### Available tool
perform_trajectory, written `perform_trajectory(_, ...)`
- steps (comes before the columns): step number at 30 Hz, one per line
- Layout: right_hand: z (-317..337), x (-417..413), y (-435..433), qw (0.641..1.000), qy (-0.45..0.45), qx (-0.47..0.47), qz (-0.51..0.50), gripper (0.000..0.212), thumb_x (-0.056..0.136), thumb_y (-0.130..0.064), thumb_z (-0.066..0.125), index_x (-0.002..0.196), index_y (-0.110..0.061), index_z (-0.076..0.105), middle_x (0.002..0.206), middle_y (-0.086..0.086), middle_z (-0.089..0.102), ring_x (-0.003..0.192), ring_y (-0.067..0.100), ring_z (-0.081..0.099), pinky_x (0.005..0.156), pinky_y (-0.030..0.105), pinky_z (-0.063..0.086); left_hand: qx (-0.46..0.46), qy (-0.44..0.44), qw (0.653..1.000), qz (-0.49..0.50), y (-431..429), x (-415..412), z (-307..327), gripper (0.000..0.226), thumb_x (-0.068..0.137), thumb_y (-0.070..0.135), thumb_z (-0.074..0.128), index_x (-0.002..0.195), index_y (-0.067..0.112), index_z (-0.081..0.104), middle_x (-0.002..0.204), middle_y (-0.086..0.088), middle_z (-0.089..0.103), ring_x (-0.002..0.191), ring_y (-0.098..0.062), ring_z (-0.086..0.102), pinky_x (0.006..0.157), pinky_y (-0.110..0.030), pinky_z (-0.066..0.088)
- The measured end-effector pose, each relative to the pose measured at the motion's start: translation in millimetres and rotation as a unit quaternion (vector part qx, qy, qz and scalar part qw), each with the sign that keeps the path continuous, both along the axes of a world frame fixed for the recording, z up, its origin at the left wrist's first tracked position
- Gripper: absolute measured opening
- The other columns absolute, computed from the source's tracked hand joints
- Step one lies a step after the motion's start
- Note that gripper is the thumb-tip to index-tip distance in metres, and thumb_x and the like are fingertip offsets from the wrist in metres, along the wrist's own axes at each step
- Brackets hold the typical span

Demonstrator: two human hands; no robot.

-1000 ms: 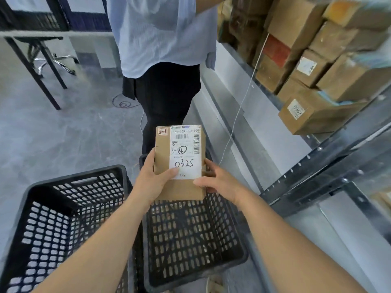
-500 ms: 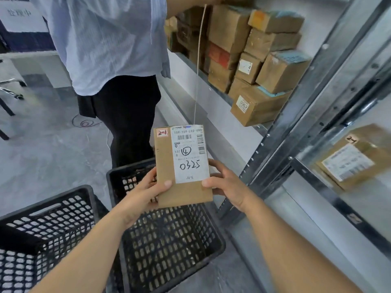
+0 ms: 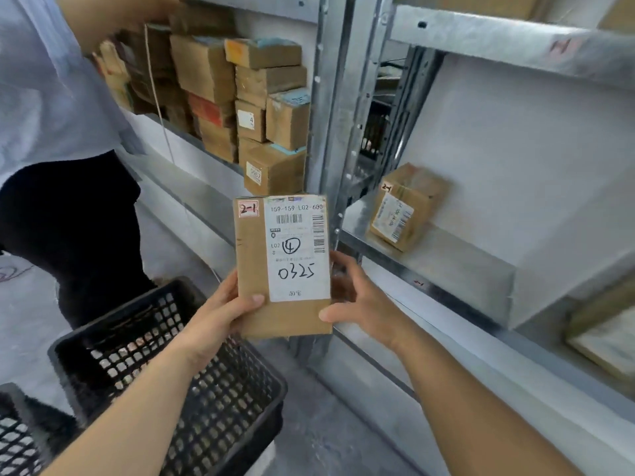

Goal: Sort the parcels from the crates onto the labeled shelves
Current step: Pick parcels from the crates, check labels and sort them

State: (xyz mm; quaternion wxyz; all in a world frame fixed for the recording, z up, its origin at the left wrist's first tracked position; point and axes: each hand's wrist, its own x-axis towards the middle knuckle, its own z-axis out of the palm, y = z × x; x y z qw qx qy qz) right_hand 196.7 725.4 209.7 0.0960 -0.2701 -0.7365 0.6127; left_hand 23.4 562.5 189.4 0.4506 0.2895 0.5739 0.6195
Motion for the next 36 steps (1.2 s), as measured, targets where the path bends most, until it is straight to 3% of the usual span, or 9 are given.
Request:
perform_trajectory(3,12,36,1,0.999,0.004,0.032,-0.041,0.095,0.059,-0.022,0.075,0.139,-0.045,0.03,0.116,-0.013,0.066,0.113,0.007,0.06,0.1,0.043,0.049,0.008,0.023,0.999,-0.042,15,23,11,0.103,0.043,0.062,0.084,0.135,0.04,0.044,0.127,0.012,0.063,0.115,-0.01,0.06,0.098,-0.036,0.042)
perform_trajectory(7,25,84,1,0.994,0.03,0.052,-0.09,0.092,0.059,-0.016,0.073,0.135,-0.05,0.034,0.12,-0.012,0.064,0.112,0.004,0.059,0.096,0.037,0.051,0.017,0.058,0.994,-0.088,31,57,25,0.098,0.047,0.055,0.083,0.134,0.038,0.043,0.124,0.017,0.063,0.115,-0.006,0.059,0.094,-0.03,0.044)
perform_trajectory(10,31,116,-1,0.99,0.049,0.065,-0.112,0.088,0.06,-0.009,0.072,0.128,-0.054,0.036,0.121,-0.009,0.063,0.108,0.002,0.061,0.086,0.029,0.055,0.023,0.097,0.988,-0.114,38,81,36,0.082,0.057,0.047,0.07,0.133,0.038,0.042,0.121,0.023,0.063,0.114,-0.003,0.058,0.086,-0.024,0.048)
perform_trajectory(12,34,135,-2,0.988,0.058,0.073,-0.123,0.088,0.065,-0.003,0.074,0.127,-0.052,0.037,0.123,-0.007,0.061,0.107,0.001,0.06,0.083,0.027,0.056,0.025,0.117,0.985,-0.122,38,93,42,0.082,0.06,0.048,0.068,0.136,0.039,0.039,0.123,0.024,0.061,0.115,0.0,0.057,0.088,-0.022,0.047)
perform_trajectory(19,42,191,-9,0.979,0.071,0.1,-0.164,0.089,0.071,0.003,0.073,0.126,-0.056,0.034,0.118,-0.009,0.063,0.108,0.0,0.06,0.08,0.023,0.056,0.0,0.184,0.979,-0.085,37,126,45,0.088,0.062,0.055,0.063,0.143,0.039,0.034,0.13,0.011,0.057,0.12,-0.009,0.054,0.107,-0.042,0.04)
perform_trajectory(22,43,210,-12,0.975,0.077,0.106,-0.179,0.092,0.066,-0.003,0.073,0.134,-0.049,0.033,0.117,-0.006,0.063,0.111,0.007,0.059,0.084,0.026,0.055,-0.02,0.236,0.971,-0.047,41,138,41,0.072,0.08,0.039,0.07,0.143,0.034,0.035,0.133,0.003,0.056,0.122,-0.014,0.053,0.109,-0.047,0.038)
perform_trajectory(24,45,219,-13,0.972,0.077,0.111,-0.19,0.093,0.062,-0.011,0.072,0.137,-0.049,0.031,0.118,-0.008,0.063,0.113,0.008,0.059,0.09,0.031,0.054,-0.033,0.29,0.956,-0.038,45,147,39,0.064,0.087,0.03,0.066,0.143,0.031,0.036,0.135,0.001,0.053,0.122,-0.014,0.051,0.107,-0.043,0.04)
perform_trajectory(28,47,228,-11,0.966,0.09,0.123,-0.21,0.092,0.061,-0.013,0.073,0.13,-0.056,0.031,0.121,-0.006,0.061,0.112,0.011,0.06,0.093,0.037,0.054,-0.045,0.422,0.905,-0.031,58,161,45,0.066,0.086,0.033,0.066,0.145,0.025,0.036,0.142,0.002,0.048,0.128,-0.016,0.047,0.106,-0.043,0.041)
perform_trajectory(36,48,217,7,0.944,0.091,0.149,-0.281,0.098,0.058,-0.013,0.074,0.134,-0.054,0.029,0.125,-0.01,0.058,0.115,0.007,0.057,0.087,0.027,0.053,-0.057,0.574,0.816,-0.052,111,137,57,0.066,0.086,0.048,0.062,0.144,0.03,0.034,0.142,0.003,0.048,0.127,-0.019,0.047,0.1,-0.039,0.044)
